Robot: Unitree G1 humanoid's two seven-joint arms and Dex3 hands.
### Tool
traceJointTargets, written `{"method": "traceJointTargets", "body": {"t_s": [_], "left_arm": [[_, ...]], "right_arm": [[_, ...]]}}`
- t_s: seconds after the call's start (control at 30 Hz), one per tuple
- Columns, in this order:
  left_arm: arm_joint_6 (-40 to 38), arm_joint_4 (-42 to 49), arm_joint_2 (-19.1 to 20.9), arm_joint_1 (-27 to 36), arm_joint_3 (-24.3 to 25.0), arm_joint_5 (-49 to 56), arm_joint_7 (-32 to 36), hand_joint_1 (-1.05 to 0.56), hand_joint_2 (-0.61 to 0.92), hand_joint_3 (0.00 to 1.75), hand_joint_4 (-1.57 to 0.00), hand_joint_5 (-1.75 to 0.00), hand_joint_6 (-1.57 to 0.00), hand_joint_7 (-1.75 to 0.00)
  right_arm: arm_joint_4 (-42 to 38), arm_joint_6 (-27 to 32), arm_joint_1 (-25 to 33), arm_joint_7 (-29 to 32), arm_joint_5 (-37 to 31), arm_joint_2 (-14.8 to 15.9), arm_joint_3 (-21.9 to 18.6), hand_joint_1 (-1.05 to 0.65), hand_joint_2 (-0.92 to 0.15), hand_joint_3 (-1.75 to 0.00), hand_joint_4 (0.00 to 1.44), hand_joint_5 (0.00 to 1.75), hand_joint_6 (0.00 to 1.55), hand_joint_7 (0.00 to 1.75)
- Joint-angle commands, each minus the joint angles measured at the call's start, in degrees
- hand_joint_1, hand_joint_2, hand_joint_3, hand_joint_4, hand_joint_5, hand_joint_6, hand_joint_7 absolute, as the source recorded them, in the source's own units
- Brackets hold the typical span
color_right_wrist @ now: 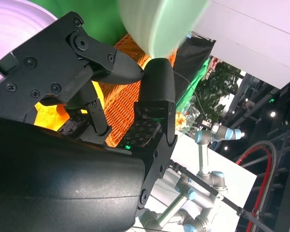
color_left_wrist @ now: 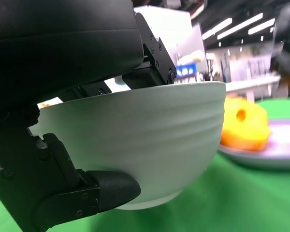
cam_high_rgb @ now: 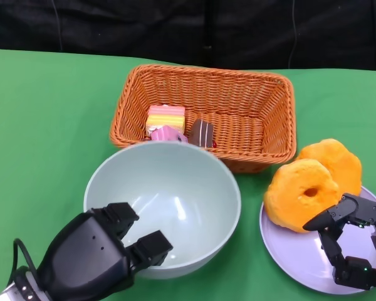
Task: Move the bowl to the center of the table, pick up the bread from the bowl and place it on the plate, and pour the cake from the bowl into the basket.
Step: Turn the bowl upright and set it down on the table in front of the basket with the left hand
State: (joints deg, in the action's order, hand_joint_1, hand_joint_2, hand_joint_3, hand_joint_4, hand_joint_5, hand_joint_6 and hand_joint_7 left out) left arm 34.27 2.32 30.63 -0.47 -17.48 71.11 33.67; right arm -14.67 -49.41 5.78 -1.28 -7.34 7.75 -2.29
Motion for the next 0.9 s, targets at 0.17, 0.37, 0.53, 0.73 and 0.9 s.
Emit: {"method": "traceJointTargets", "body": {"t_s": [0.17, 0.37, 0.53, 0.73, 0.9], "left_arm": [[-3.8, 5.9, 2.4, -1.8, -4.9, 3.2, 4.1, -0.26, 0.37, 0.96, -0.97, -1.75, -0.82, -1.48], [-6.8, 4.5, 2.6, -0.2, -7.8, 0.5, -2.2, -0.26, 0.56, 0.59, -0.89, -1.75, -0.83, -1.4], [-6.1, 2.7, 4.1, 0.3, -7.9, -5.3, -9.6, -0.27, 0.8, 0.22, -0.8, -1.68, -0.88, -0.98], [-5.3, -2.1, 5.7, 2.1, -6.6, -13.8, -19.0, -0.29, 0.89, 0.02, -0.8, -1.34, -1.0, -0.41], [-7.6, -10.8, 6.5, 6.0, -3.6, -21.3, -28.7, -0.43, 0.92, 0.09, -0.65, -0.53, -0.74, -0.05]], "right_arm": [[0.8, 0.2, 0.6, -0.1, 0.8, 1.0, -0.5, -0.08, -0.47, -1.1, 0.89, 1.5, 0.94, 1.04], [0.8, 0.4, 0.7, -0.5, 1.4, 1.0, -0.5, -0.07, -0.47, -1.09, 0.89, 1.5, 0.94, 1.04], [0.6, 0.0, 0.6, -0.2, 0.8, 1.0, -0.7, -0.07, -0.47, -1.1, 0.89, 1.5, 0.94, 1.04], [0.8, 0.2, 0.7, -0.6, 1.2, 1.1, -0.6, -0.08, -0.48, -1.08, 0.88, 1.5, 0.93, 1.04], [0.7, 0.3, 0.7, -0.4, 1.0, 1.0, -0.7, -0.08, -0.48, -1.08, 0.89, 1.5, 0.94, 1.04]]}}
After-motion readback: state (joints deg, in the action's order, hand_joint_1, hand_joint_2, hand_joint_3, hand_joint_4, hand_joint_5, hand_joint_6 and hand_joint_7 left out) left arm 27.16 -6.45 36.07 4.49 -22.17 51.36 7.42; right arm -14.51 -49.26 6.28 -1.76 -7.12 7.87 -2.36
